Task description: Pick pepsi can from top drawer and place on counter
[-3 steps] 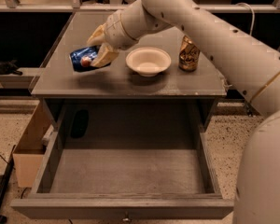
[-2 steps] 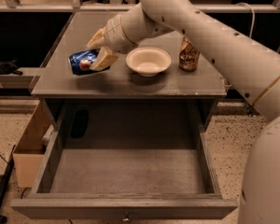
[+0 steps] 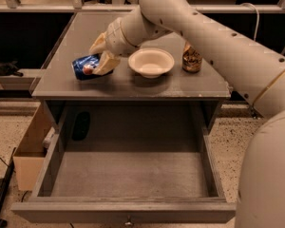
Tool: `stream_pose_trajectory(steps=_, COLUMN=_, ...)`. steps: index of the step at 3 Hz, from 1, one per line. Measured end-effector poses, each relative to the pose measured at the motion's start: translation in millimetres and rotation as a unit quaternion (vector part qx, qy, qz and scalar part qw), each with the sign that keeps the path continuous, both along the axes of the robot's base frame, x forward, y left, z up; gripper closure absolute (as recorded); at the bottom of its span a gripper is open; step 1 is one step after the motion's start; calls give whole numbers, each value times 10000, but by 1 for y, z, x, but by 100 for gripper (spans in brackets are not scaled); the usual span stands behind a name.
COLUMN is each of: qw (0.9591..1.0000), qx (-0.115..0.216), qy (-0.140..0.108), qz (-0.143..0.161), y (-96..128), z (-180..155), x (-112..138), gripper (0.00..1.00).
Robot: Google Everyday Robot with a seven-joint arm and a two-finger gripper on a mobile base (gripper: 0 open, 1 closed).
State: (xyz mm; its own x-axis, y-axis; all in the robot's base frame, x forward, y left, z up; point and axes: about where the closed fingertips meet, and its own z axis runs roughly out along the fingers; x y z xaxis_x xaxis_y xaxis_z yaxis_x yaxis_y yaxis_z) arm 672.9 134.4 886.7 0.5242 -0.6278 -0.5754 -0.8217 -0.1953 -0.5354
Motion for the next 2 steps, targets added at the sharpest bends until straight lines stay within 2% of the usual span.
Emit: stream_pose_trajectory(steps=2, qw=9991, qx=-373, qy=116, qz=-170, y=-10, z=-27, x=4, gripper=100)
